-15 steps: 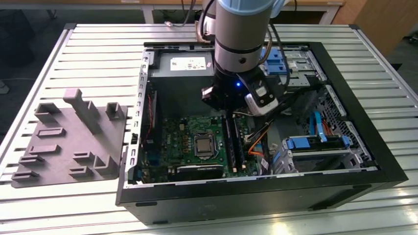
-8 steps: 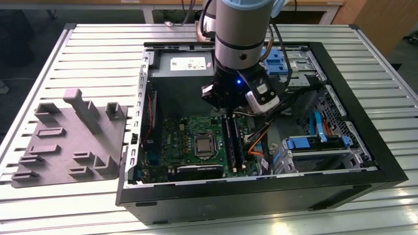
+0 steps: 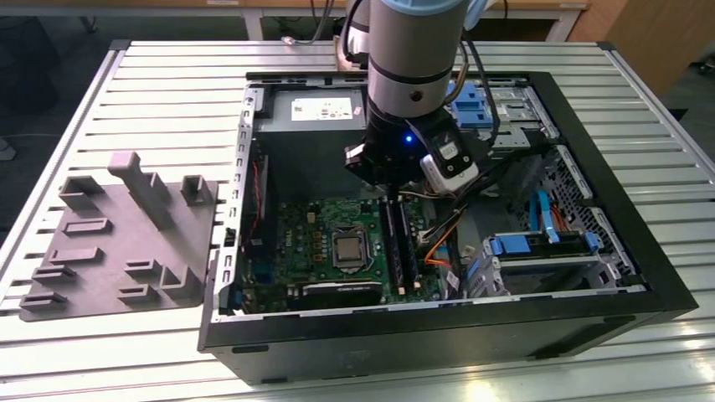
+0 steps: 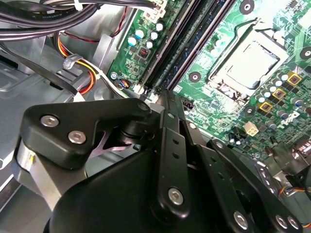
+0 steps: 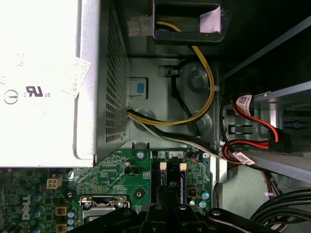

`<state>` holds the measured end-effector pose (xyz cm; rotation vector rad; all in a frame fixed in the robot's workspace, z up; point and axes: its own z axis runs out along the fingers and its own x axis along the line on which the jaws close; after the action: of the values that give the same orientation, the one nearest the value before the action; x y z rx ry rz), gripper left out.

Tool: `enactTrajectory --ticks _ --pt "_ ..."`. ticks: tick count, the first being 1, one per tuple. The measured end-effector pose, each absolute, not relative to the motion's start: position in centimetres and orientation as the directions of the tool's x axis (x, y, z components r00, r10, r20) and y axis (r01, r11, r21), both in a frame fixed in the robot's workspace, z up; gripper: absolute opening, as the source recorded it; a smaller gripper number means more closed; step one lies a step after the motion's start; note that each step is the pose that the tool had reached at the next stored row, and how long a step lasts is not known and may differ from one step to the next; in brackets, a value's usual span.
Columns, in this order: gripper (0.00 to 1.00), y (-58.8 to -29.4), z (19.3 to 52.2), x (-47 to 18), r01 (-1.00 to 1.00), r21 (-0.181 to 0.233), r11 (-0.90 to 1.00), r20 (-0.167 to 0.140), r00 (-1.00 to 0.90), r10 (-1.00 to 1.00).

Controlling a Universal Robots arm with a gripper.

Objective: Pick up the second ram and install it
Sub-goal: 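Press down the second ram until it locks into place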

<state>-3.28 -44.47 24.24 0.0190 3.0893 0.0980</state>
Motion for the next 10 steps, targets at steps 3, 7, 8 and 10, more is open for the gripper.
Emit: enactTrajectory --ticks 3,7,8,10 --pt "0.11 -44.48 24.36 -3.28 0.011 0.063 0.998 -0.050 -0.999 0.014" --pt "0.11 -44.50 24.42 -3.29 0.011 0.063 0.998 -0.050 -0.999 0.014" --pt "0.11 -44.52 24.41 -3.28 0.011 0.063 0.998 -0.050 -0.999 0.014" --pt "0.11 -44.56 24.41 -3.28 0.011 0.064 0.998 -0.050 -0.999 0.014"
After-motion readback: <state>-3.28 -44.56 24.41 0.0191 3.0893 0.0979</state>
